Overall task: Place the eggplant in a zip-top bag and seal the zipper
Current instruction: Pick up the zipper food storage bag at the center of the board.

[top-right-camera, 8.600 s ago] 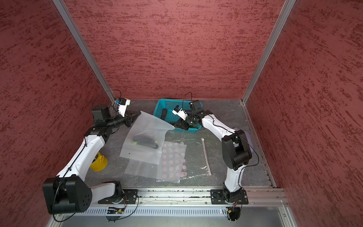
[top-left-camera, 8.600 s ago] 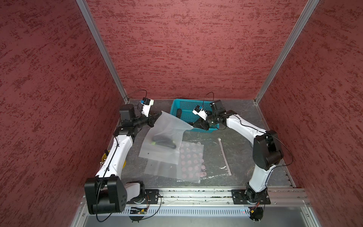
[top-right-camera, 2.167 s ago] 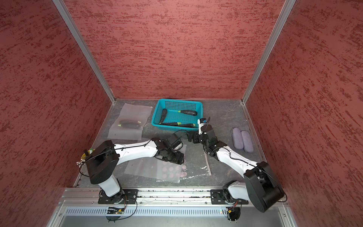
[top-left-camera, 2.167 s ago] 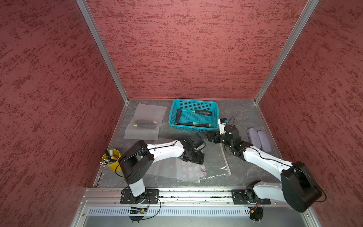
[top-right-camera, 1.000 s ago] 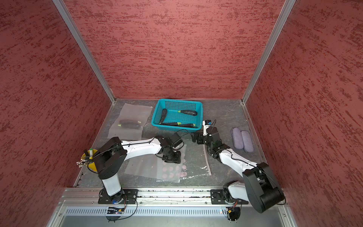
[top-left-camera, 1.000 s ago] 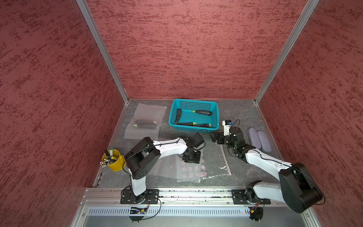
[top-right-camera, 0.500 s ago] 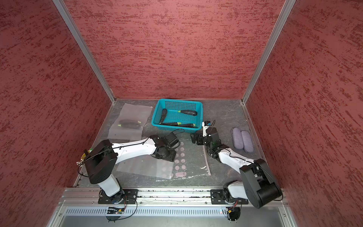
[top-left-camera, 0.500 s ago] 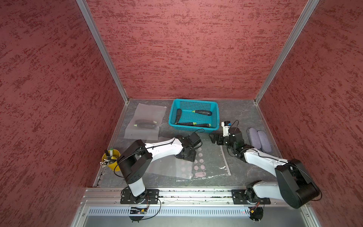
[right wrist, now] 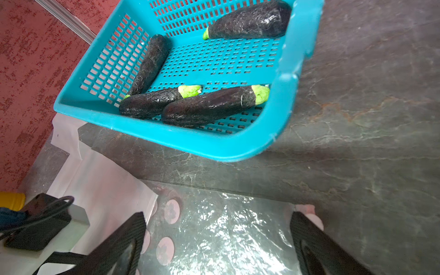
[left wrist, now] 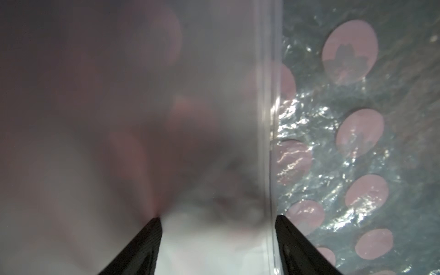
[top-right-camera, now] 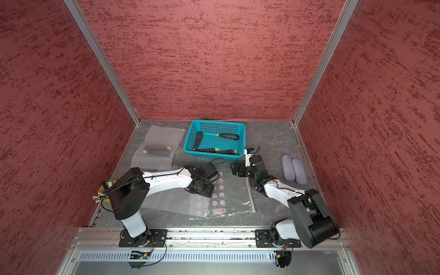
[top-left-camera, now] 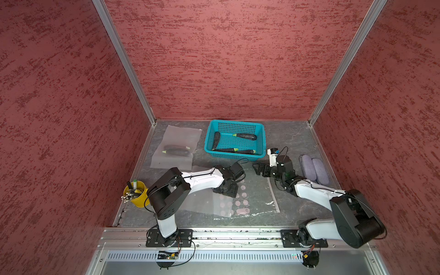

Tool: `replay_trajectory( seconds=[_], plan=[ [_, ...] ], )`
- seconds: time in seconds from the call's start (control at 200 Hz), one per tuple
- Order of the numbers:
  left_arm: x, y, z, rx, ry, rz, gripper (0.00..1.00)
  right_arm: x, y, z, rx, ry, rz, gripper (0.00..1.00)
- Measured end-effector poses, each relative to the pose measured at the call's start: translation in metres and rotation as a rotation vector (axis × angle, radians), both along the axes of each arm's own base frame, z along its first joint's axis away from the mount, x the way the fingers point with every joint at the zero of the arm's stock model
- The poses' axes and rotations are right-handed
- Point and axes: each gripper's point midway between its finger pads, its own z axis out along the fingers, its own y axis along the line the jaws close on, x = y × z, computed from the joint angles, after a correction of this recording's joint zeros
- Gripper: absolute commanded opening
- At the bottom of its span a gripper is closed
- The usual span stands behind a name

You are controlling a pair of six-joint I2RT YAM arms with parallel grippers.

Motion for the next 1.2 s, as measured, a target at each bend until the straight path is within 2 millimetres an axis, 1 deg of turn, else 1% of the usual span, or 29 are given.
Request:
replay_trajectory(
  seconds=[0.205, 0.351, 0.456, 0.496, 0.581, 0.651, 0.726, 0.741, 0.751, 0.872, 1.027, 1.122, 1.202],
  plan=[
    [0.003, 0.002, -0.001, -0.002, -0.001, 0.011, 0.57, 0.0, 0.001, -0.004, 0.002, 0.011, 0.007, 0.95],
    [0.006, 0.005, -0.001, -0.029, -0.001, 0.031, 0.49, -0.001, 0.003, -0.007, 0.003, 0.019, 0.013, 0.95],
    [0.008, 0.007, -0.001, -0.055, 0.003, 0.045, 0.4, -0.001, 0.004, -0.011, 0.004, 0.028, 0.019, 0.95],
    [0.009, 0.007, -0.001, -0.068, 0.005, 0.054, 0.35, -0.001, 0.004, -0.012, 0.004, 0.031, 0.02, 0.95],
    [0.011, 0.008, -0.001, -0.089, 0.009, 0.064, 0.28, -0.001, 0.005, -0.014, 0.004, 0.036, 0.024, 0.95],
    [0.012, 0.007, -0.001, -0.109, 0.015, 0.07, 0.2, -0.001, 0.005, -0.014, 0.005, 0.037, 0.026, 0.95],
    [0.013, 0.008, -0.002, -0.12, 0.02, 0.077, 0.09, -0.002, 0.005, -0.016, 0.005, 0.042, 0.028, 0.94],
    [0.014, 0.007, -0.002, -0.124, 0.022, 0.084, 0.05, -0.002, 0.005, -0.016, 0.005, 0.043, 0.029, 0.94],
    [0.014, 0.007, -0.002, -0.126, 0.022, 0.079, 0.0, -0.002, 0.005, -0.017, 0.005, 0.044, 0.029, 0.94],
    [0.014, 0.005, -0.001, -0.157, 0.036, 0.085, 0.0, -0.003, 0.006, -0.019, 0.006, 0.052, 0.034, 0.94],
    [0.012, 0.007, 0.0, -0.183, 0.055, 0.096, 0.0, -0.004, 0.009, -0.019, 0.015, 0.056, 0.048, 0.94],
    [0.008, 0.013, 0.002, -0.213, 0.082, 0.122, 0.0, -0.007, 0.015, -0.023, 0.035, 0.079, 0.082, 0.94],
    [0.008, 0.017, 0.01, -0.262, 0.093, 0.157, 0.0, -0.011, 0.022, -0.029, 0.059, 0.107, 0.116, 0.93]
  ],
)
